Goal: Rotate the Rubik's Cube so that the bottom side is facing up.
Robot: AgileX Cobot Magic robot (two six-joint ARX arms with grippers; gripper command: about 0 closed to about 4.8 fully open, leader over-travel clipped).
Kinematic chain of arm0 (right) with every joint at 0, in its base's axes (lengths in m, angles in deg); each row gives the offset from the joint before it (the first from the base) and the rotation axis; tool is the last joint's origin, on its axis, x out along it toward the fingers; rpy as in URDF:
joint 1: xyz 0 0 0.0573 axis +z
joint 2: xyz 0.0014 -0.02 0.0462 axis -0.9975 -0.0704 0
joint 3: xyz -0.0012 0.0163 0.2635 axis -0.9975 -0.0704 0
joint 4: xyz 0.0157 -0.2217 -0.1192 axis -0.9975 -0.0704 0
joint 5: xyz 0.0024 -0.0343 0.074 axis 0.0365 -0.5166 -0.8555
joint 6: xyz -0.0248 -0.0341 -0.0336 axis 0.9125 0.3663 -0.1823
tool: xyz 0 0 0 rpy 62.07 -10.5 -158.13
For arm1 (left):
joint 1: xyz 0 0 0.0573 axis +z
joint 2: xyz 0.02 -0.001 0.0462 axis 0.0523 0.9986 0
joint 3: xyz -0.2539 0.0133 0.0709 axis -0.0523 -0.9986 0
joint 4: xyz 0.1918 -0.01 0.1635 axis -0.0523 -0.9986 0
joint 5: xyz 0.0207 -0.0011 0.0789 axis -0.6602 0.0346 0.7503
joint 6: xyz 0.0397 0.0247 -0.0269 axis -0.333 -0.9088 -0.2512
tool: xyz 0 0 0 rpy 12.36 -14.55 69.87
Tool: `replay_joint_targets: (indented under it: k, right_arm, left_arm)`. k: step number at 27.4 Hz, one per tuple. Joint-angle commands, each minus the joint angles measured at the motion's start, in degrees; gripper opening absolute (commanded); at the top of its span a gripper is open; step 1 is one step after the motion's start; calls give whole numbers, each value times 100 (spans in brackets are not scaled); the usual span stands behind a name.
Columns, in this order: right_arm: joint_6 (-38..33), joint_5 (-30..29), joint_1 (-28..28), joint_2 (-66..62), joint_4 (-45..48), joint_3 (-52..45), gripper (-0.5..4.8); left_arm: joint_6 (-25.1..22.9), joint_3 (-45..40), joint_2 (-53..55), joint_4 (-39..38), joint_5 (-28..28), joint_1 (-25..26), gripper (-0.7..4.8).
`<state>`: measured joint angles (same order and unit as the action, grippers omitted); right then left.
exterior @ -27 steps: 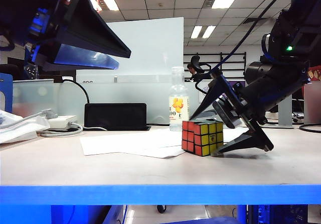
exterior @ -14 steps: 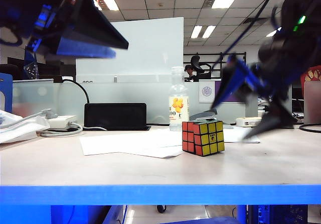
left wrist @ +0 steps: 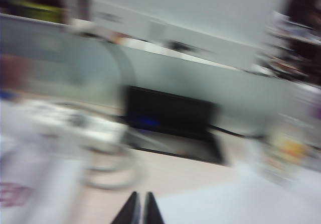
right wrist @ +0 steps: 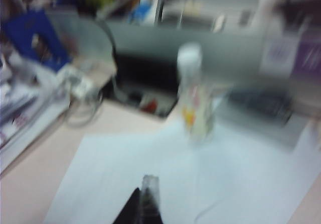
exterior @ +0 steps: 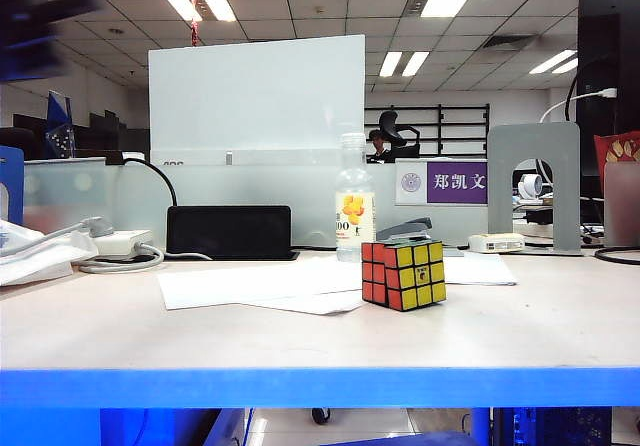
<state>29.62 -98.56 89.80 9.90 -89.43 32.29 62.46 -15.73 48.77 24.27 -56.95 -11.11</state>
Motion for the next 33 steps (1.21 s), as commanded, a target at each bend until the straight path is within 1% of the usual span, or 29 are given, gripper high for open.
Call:
replay_joint_targets:
  k: [1,3,5,7,8,10,12,14,16,18,20,22,25,29,32,33]
  right_arm:
    - [105,509,4,538,533,-304,-6]
    - [101,883,4,925,855,-577,-6]
    - [101,1274,7,1329,1174,-866,-5]
    - [105,1652,7,1766,1434,-1167,-5]
    - [105,1871,7,1954,1521,-1300,-5]
    - [177,2385,9,2363,1626,-1631,-5]
    - [297,2627,7,2688,1652,-1956,-5]
    - [400,2712,-2,3040,1633,-2369,-6]
    - [407,2726,-11,3421,1613,-2828,-5]
    - [407,2734,-20,3788,1591,-3279,-5]
    - [404,2732,-20,4129,1580,-3692,-5]
    - [358,2756,-20,4492,1606,-4179,-5]
    - [188,2800,-20,4955,1827,-4962,-5]
    - [94,2756,-13,5753,2212,-5967,-5]
    - [98,2811,-15,6404,2435,-6559,-5]
    - [98,2813,-24,6614,2465,-6717,-5]
  left_arm:
    - [-146,-52,-7,4,-192,750,-6]
    - [188,-120,-17,107,-203,1290,-6]
    - [907,-210,-74,350,-365,1816,-6]
    - [1506,-299,-111,839,-778,2221,-6]
    - [1587,-310,-127,1047,-933,2350,-6]
    - [1585,-308,-170,1408,-935,2422,-6]
    - [1434,-308,-293,1705,-933,2350,-6]
    - [1244,-302,-498,1853,-946,2227,-6]
    - [938,-278,-765,1827,-949,2085,-6]
    - [374,-205,-1137,1596,-1027,1851,-6]
    - [-146,-87,-1582,1080,-1139,1561,-6]
    - [-168,42,-2085,284,-1080,1305,-6]
    - [-195,149,-2813,-739,-994,1093,-6]
    - [-295,146,-3718,-1694,-946,1036,-6]
    - [-494,146,-4400,-2605,-946,1045,-6]
    - [-492,144,-4581,-2892,-953,1043,-6]
